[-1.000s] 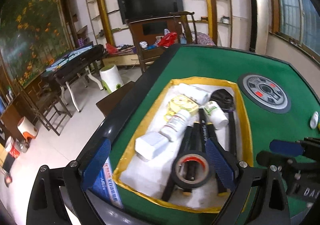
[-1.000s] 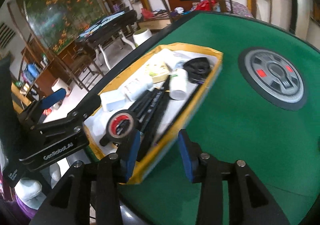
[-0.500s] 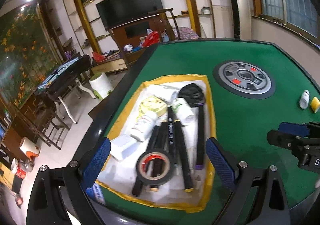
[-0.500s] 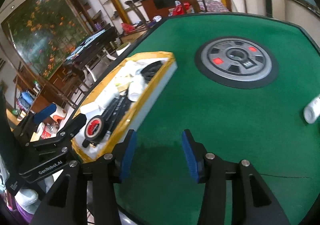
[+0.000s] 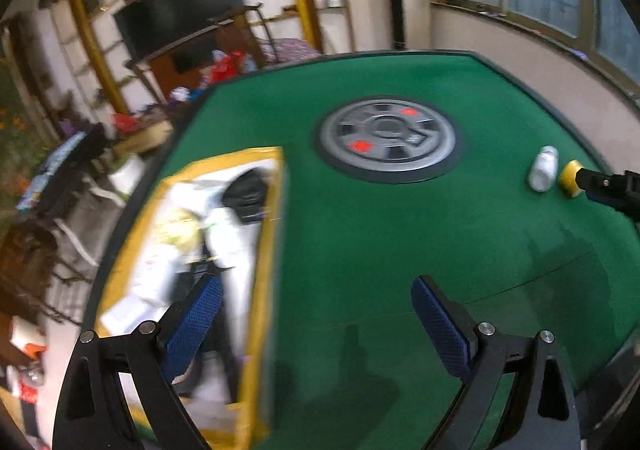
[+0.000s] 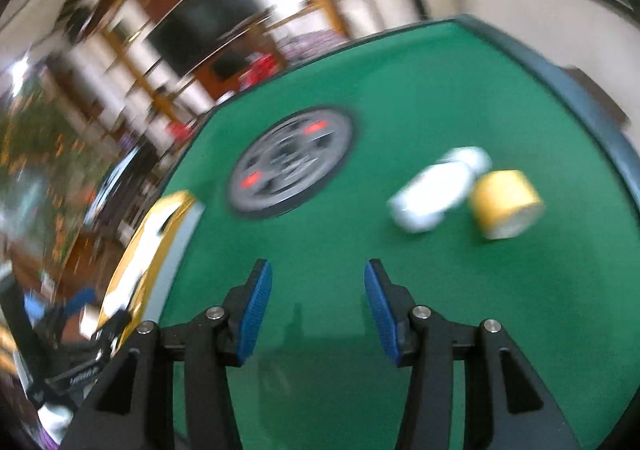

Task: Organize rigid objects
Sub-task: 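Grasp the small white bottle with the left while the right grasps the yellow tape roll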

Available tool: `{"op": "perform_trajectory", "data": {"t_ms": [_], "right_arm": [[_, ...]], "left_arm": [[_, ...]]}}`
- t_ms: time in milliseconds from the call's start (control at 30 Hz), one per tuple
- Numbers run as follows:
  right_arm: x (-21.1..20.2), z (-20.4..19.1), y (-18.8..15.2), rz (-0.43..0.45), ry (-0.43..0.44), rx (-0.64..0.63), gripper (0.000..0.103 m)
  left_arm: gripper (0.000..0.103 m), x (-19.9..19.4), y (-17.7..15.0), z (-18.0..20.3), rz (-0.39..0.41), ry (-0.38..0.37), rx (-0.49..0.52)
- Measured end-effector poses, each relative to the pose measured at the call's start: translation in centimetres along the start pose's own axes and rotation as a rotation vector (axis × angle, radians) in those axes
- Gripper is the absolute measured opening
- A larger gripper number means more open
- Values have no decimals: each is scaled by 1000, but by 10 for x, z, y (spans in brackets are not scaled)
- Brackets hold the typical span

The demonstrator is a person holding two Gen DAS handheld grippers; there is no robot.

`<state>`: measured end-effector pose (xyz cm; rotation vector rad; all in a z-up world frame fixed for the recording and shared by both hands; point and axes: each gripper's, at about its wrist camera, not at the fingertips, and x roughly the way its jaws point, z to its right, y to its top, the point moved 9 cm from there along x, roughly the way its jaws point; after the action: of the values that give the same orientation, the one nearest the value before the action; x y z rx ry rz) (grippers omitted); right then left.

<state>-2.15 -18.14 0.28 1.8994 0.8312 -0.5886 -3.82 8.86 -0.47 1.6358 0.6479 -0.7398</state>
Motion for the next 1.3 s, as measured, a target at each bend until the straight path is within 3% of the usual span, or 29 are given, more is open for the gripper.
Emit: {"op": "perform_trajectory", "data": {"t_ms": [100,267,400,567,733,767,800,933,1133,1300], "right_arm": [[-8,53,14,33,-82,111,51],[3,91,30,54,-139,197,51],[17,91,42,58,-218,110,51],[37,87,50,41,-258,12,54],[54,88,43,18,-242,-29,54],[56,85,42,19,-239,-47,52],[56,82,41,21,-223,-65,40],[54,82,40,29,-218,-75,38],[26,115,52,129,-199,89,39],[21,131,53,149,-162,193,39]], "left_arm": [[98,11,9,23,-11,-61,0],[98,33,23,67,-65,-205,-4],[98,38,38,99,-44,-246,56],[97,45,57,139,-20,-291,111],[97,60,72,175,-29,-337,136],[97,63,74,180,-31,-345,136],[97,65,76,185,-32,-348,141],[97,72,82,210,-17,-361,190],[97,81,85,253,-6,-399,276],[96,96,79,287,-43,-410,347]]}}
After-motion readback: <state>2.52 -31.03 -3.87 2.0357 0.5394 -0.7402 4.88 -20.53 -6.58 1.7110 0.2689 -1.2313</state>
